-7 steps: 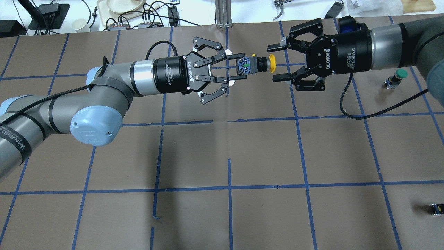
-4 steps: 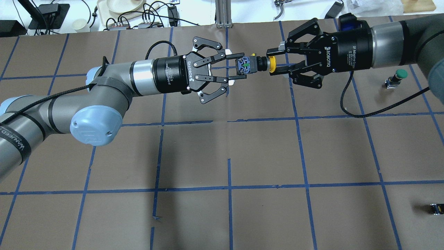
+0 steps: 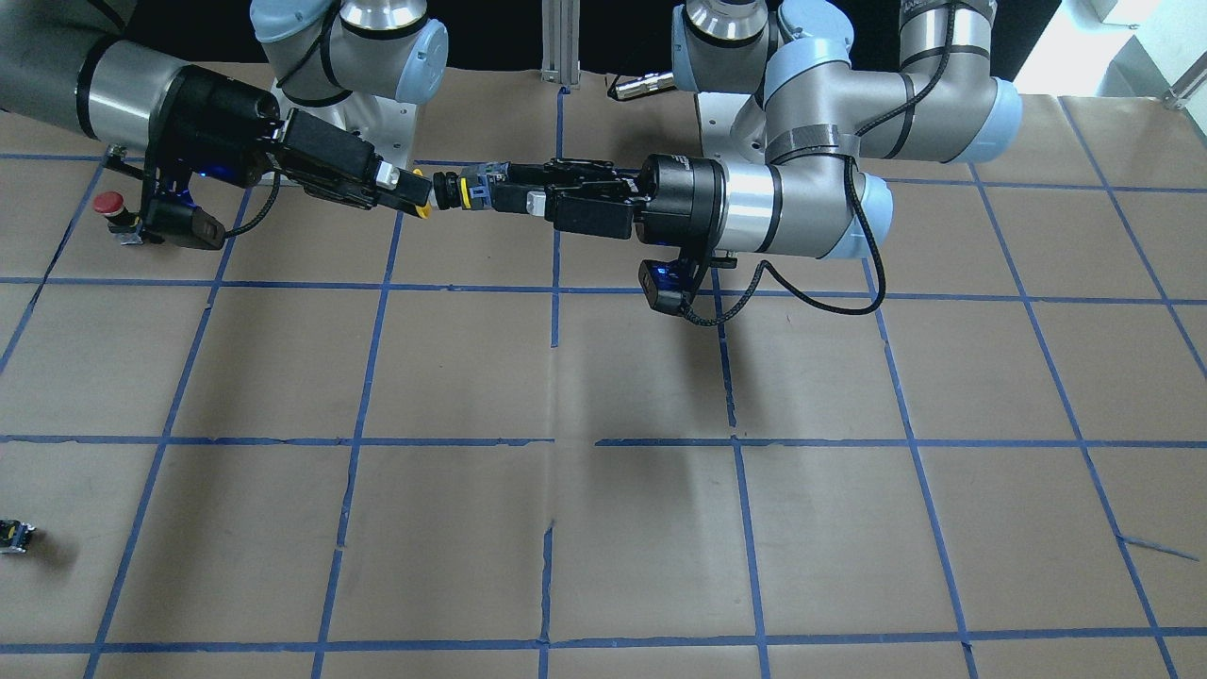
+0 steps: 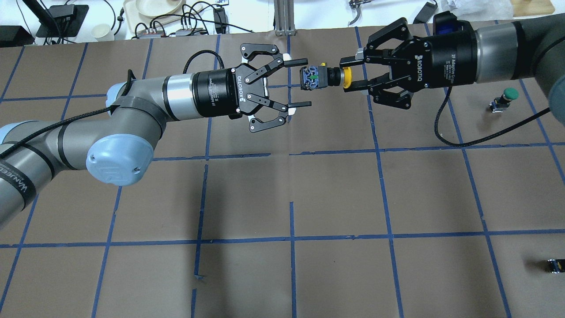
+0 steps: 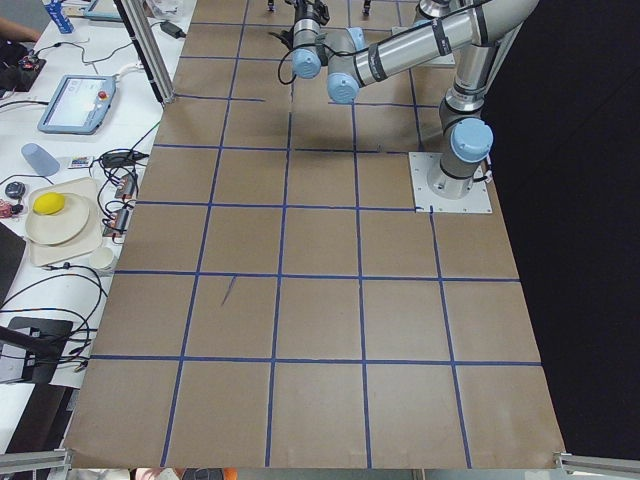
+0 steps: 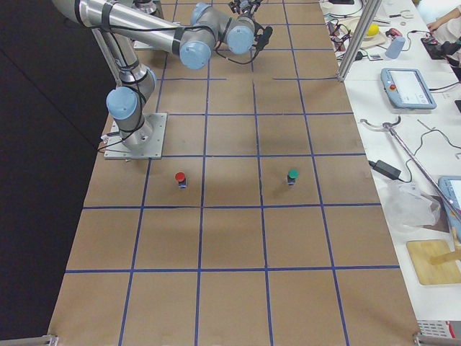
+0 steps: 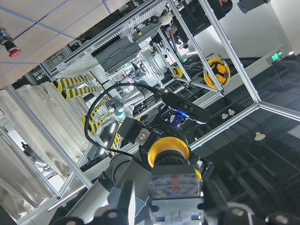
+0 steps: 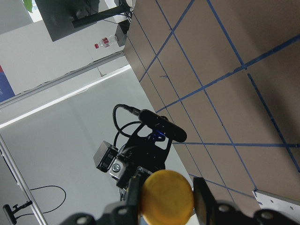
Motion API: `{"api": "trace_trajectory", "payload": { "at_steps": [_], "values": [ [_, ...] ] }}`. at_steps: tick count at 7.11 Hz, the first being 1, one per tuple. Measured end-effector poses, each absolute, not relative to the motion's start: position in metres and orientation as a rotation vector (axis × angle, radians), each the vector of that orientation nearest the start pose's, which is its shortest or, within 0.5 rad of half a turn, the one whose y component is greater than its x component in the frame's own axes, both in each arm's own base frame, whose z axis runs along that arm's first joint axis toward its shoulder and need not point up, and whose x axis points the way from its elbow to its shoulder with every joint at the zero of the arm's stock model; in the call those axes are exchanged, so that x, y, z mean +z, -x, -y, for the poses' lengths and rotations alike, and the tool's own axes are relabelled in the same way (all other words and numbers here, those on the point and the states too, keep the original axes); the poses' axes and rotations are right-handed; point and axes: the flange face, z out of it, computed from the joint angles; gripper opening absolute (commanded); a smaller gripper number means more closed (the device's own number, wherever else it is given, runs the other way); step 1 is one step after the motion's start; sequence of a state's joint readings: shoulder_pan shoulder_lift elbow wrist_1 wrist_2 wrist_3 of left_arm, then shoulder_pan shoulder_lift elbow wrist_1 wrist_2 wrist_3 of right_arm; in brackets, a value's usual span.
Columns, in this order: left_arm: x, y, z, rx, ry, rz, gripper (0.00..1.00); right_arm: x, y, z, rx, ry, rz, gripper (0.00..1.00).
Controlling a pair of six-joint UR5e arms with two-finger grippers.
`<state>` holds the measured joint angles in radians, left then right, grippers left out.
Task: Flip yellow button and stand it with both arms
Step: 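Close the right gripper on the yellow cap and open the left gripper, then carry the button with the right gripper toward the green button while the left arm withdraws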
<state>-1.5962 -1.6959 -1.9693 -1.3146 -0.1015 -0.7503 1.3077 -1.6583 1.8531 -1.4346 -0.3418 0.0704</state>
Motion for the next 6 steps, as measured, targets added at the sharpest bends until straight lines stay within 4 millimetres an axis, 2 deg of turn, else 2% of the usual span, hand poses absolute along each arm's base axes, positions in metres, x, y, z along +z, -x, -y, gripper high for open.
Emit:
{"api": "trace_trajectory", "payload": {
  "at_steps": [2, 3, 4, 6],
  "values": [
    [0.378, 0.241, 0.491, -0.826, -0.773, 1.385, 1.00, 0.453, -0.096, 0.481, 0.160, -0.533, -1.875, 0.08],
    [0.377, 0.229, 0.498, -0.749, -0.822, 1.489, 0.99, 0.458, -0.082, 0.485, 0.128, -0.533, -1.970, 0.08],
    [0.374, 0.213, 0.506, -0.646, -0.886, 1.583, 0.99, 0.459, -0.062, 0.488, 0.077, -0.534, -2.118, 0.08],
    [0.370, 0.192, 0.522, -0.458, -1.004, 1.761, 0.98, 0.436, -0.024, 0.488, 0.030, -0.493, -2.501, 0.07]
  ]
}}
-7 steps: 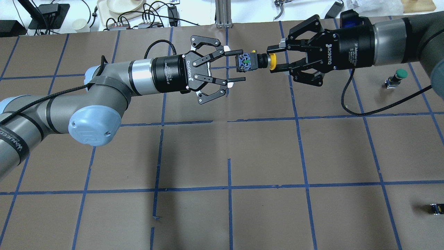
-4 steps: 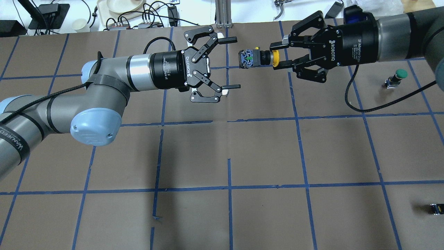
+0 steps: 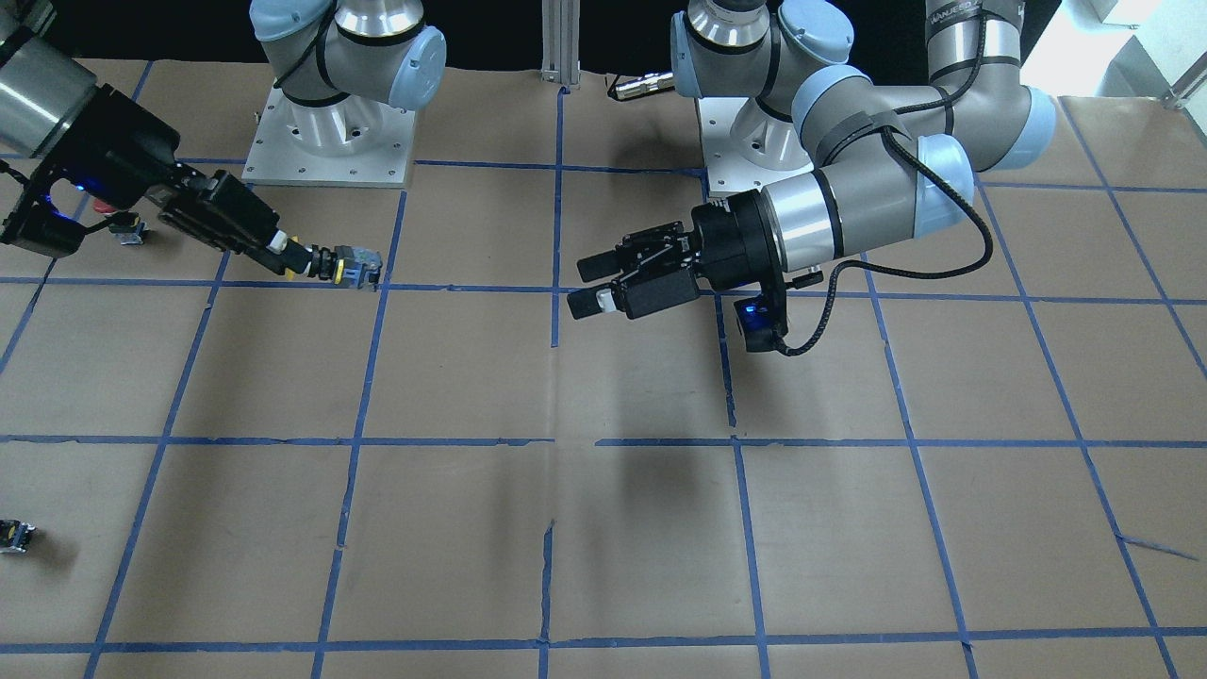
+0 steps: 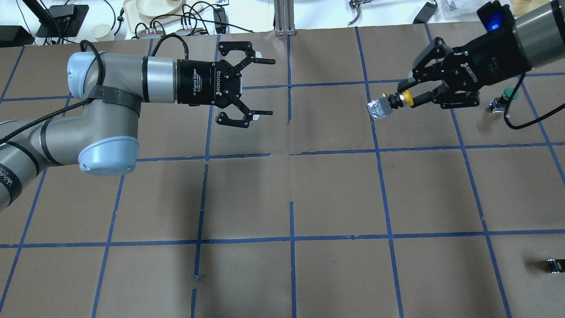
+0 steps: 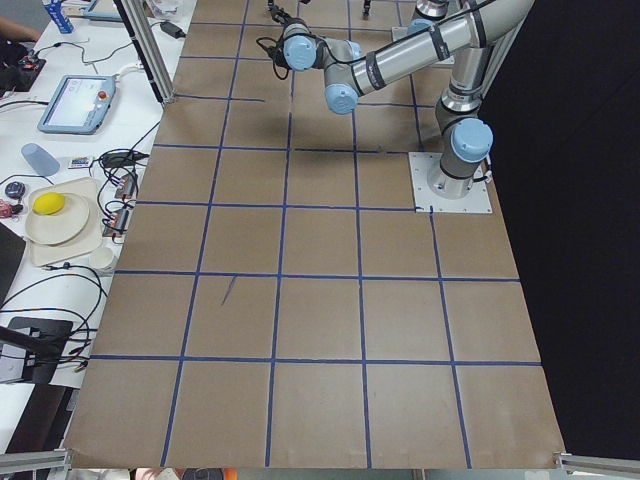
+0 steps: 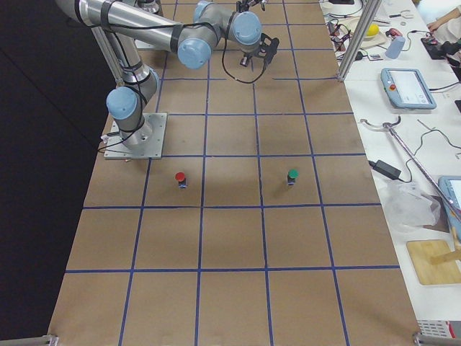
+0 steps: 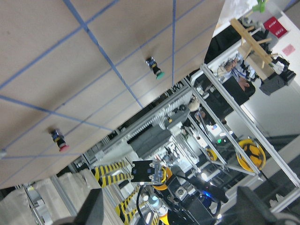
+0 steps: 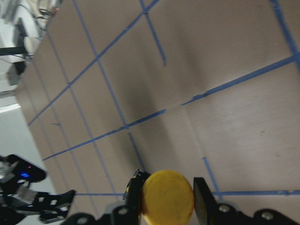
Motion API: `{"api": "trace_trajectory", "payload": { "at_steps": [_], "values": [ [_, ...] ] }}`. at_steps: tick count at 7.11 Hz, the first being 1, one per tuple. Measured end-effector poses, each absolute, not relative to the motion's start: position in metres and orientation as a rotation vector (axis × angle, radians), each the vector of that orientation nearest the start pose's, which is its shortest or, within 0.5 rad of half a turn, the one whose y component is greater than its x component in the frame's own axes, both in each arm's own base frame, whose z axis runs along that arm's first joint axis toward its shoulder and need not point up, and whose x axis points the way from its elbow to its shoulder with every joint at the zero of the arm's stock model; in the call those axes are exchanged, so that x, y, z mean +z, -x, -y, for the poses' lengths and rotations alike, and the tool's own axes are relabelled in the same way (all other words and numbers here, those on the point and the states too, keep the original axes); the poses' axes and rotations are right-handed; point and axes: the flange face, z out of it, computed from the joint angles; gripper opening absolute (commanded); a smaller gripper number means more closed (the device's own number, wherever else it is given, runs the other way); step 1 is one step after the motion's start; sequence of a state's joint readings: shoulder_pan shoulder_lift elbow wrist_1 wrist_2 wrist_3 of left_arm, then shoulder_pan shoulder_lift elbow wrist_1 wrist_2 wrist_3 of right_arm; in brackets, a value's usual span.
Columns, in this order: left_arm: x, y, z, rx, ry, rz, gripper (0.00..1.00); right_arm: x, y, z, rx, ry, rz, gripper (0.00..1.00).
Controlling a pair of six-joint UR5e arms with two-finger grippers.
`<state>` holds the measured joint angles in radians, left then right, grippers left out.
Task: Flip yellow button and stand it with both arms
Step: 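Carry the button with the right gripper toward the green button while the left arm withdraws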
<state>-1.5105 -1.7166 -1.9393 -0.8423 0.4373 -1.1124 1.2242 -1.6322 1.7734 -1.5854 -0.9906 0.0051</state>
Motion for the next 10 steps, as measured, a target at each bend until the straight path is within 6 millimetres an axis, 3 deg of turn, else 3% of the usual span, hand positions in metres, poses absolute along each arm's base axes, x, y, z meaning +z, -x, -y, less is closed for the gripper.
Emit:
{"api": "trace_trajectory", "payload": {
  "at_steps": [3, 5, 7, 8, 10],
  "values": [
    [0.368, 0.166, 0.548, -0.133, -1.088, 2.147, 0.99, 0.384, 0.026, 0.500, 0.085, -0.328, -2.943, 0.02],
    [0.369, 0.134, 0.547, 0.034, -0.916, 2.637, 0.99, 0.359, 0.074, 0.496, 0.088, -0.289, -3.097, 0.00],
    [0.407, 0.108, 0.547, 0.057, -0.666, 3.019, 1.00, 0.317, 0.154, 0.469, -0.049, -0.095, -3.172, 0.00],
    [0.428, 0.100, 0.544, 0.012, -0.584, 3.141, 1.00, 0.295, 0.181, 0.452, -0.165, 0.078, -3.201, 0.01],
    [0.458, 0.093, 0.538, -0.082, -0.522, 3.239, 1.00, 0.263, 0.216, 0.430, -0.352, 0.403, -3.219, 0.01]
  ]
}}
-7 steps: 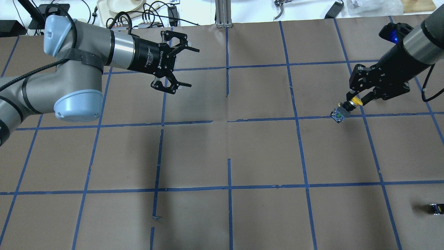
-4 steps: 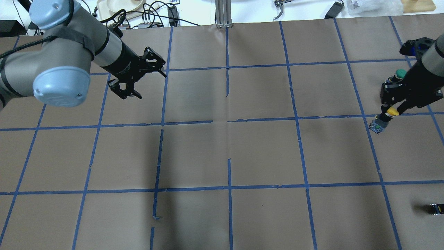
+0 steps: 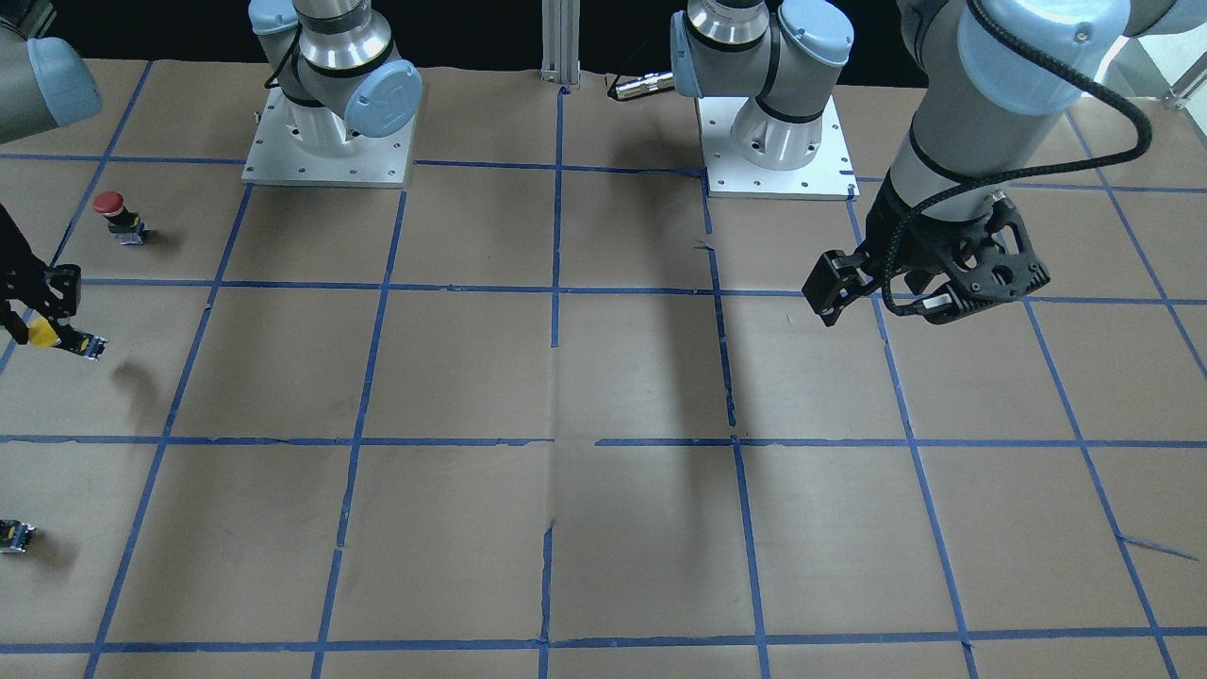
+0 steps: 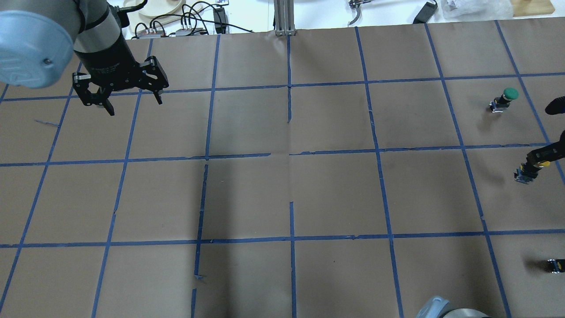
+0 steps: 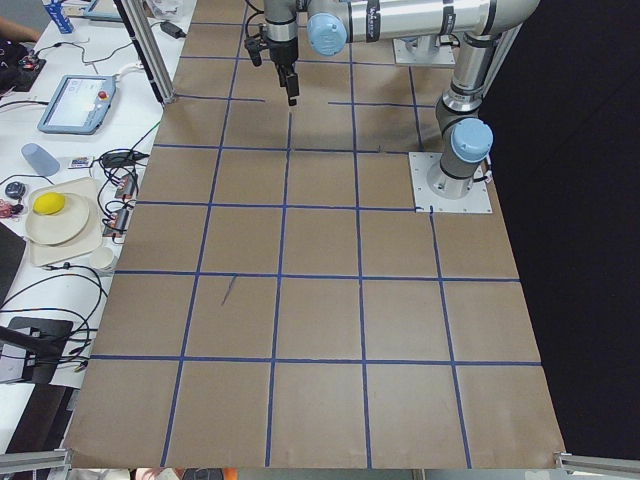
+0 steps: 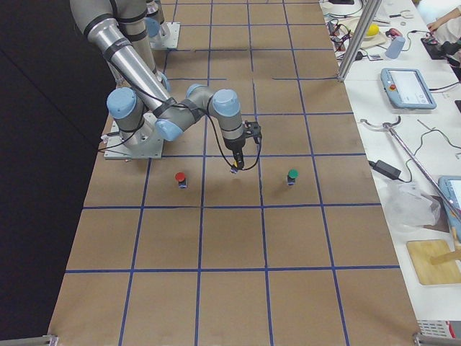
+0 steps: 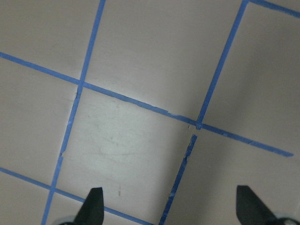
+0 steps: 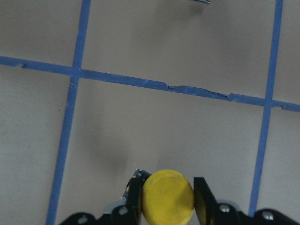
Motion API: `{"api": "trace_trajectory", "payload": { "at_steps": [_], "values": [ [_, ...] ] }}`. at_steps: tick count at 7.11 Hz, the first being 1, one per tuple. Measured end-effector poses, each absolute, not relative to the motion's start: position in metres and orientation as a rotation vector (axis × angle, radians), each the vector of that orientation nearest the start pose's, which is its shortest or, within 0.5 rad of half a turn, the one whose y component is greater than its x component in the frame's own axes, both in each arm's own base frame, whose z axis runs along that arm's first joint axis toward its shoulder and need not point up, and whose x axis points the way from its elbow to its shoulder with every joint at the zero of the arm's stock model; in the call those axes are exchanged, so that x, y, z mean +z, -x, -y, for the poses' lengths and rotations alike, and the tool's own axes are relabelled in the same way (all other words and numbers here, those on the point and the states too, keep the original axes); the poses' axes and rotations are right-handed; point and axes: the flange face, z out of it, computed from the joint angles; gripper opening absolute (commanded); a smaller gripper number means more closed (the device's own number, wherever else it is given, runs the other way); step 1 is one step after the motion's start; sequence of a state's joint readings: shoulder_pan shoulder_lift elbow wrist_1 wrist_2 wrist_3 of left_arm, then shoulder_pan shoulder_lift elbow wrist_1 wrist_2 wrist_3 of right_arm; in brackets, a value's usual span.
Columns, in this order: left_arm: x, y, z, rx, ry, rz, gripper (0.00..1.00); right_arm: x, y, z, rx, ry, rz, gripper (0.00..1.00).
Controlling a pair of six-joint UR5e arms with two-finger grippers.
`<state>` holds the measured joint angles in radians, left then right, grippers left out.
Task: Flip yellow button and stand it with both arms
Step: 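Carry the button with the right gripper toward the green button while the left arm withdraws, then lower the button upright onto the table and open the right gripper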
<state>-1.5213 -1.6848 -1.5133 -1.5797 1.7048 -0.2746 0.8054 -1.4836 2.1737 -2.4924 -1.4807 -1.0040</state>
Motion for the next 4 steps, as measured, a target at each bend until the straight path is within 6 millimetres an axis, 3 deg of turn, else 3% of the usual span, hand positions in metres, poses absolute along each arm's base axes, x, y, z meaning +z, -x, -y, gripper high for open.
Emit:
{"api": "trace_trajectory", "payload": {
  "at_steps": [2, 4],
  "values": [
    [0.4596, 0.0912, 0.5387, 0.119, 0.424, -2.939, 1.00, 0.2478, 0.2232, 0.4270, -0.476, 0.559, -3.175, 0.03],
    [0.4624, 0.0974, 0.5339, 0.133, 0.320, -3.007, 1.00, 0.2453, 0.2214, 0.4248, -0.540, 0.600, -3.143, 0.06]
  ]
}}
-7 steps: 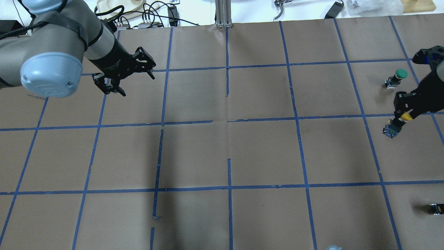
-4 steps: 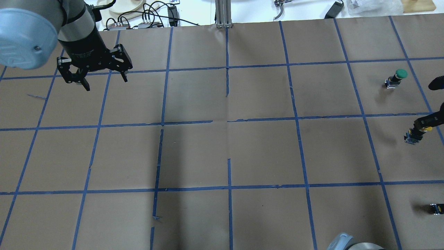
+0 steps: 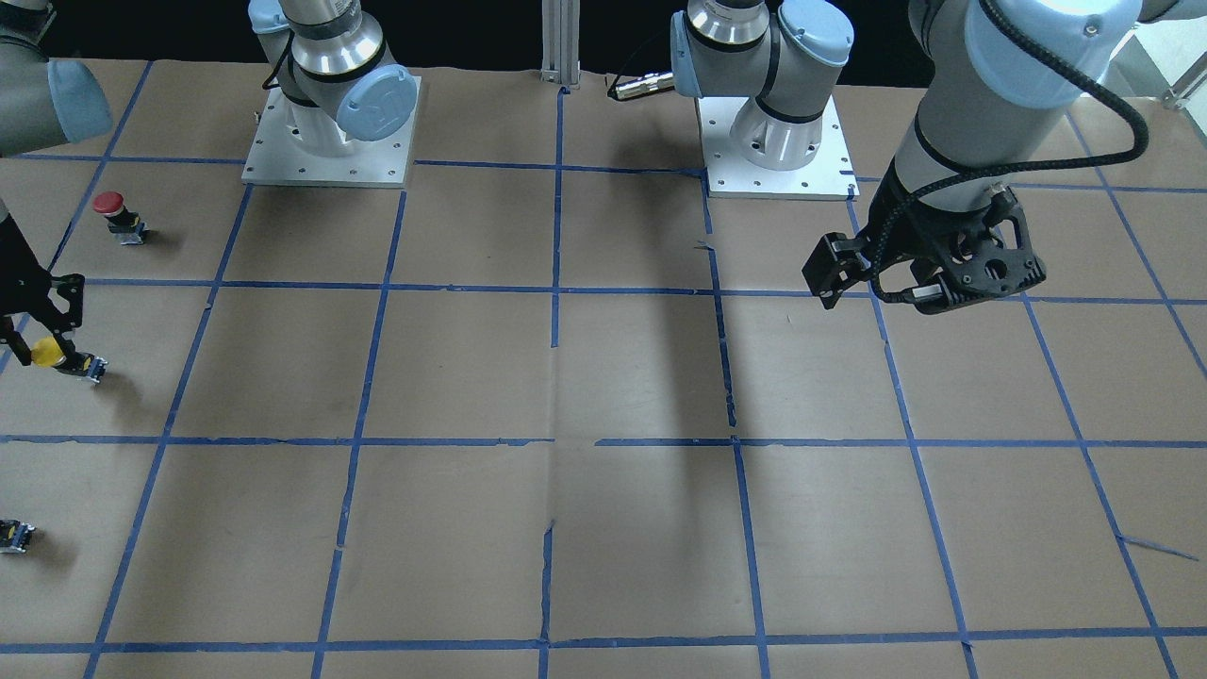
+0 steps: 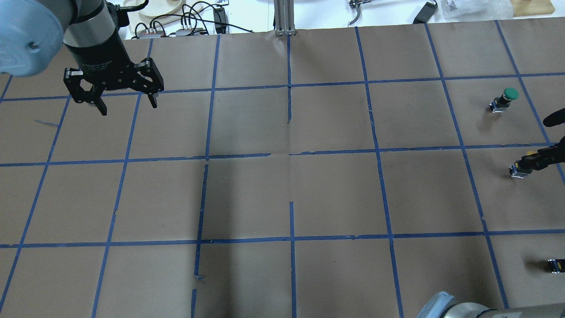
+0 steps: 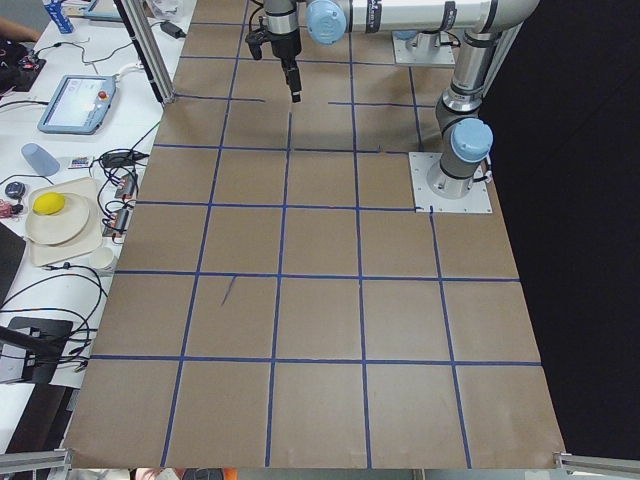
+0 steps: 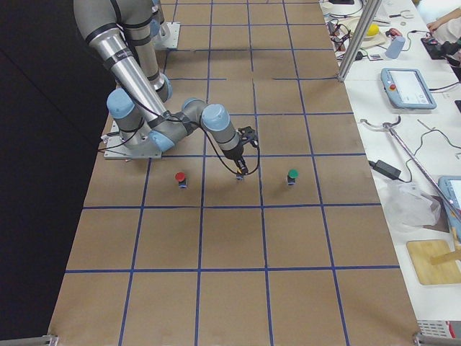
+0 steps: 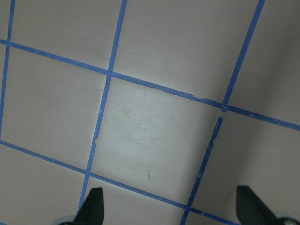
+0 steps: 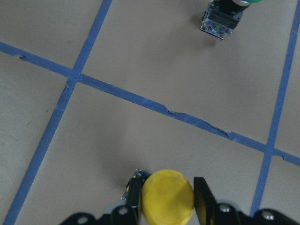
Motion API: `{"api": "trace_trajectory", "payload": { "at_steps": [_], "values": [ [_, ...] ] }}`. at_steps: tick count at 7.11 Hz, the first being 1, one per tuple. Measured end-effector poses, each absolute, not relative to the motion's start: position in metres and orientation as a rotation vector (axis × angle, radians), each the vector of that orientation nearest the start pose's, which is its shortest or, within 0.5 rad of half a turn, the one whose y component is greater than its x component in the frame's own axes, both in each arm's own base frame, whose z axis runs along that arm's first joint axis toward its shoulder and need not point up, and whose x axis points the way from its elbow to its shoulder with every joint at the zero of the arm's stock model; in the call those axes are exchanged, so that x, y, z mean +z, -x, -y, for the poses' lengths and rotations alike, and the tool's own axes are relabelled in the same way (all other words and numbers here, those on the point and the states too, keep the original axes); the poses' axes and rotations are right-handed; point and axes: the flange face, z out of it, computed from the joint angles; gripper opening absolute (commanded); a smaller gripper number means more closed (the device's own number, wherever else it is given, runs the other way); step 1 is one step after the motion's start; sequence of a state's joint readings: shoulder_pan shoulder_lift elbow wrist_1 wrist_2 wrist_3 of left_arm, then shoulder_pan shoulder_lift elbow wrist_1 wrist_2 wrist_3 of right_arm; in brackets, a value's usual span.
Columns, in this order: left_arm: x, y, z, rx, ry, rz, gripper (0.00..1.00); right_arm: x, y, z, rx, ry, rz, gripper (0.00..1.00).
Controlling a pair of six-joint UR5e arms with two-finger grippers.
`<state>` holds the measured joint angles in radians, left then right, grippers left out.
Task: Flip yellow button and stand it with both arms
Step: 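Lower the button upright onto the table and open the right gripper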
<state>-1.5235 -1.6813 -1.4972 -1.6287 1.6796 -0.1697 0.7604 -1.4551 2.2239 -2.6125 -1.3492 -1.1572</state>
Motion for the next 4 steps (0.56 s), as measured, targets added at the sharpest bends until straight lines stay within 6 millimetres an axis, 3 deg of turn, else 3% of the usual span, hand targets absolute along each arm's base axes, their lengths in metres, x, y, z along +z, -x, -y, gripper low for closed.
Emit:
{"api": "trace_trajectory", "payload": {
  "at_steps": [3, 4],
  "values": [
    [0.4645, 0.0997, 0.5314, 0.129, 0.077, -3.056, 1.00, 0.2450, 0.2291, 0.4202, -0.500, 0.601, -3.193, 0.11],
    [0.4624, 0.0994, 0.5316, 0.136, 0.031, -3.062, 1.00, 0.2439, 0.2302, 0.4196, -0.488, 0.596, -3.201, 0.37]
  ]
}}
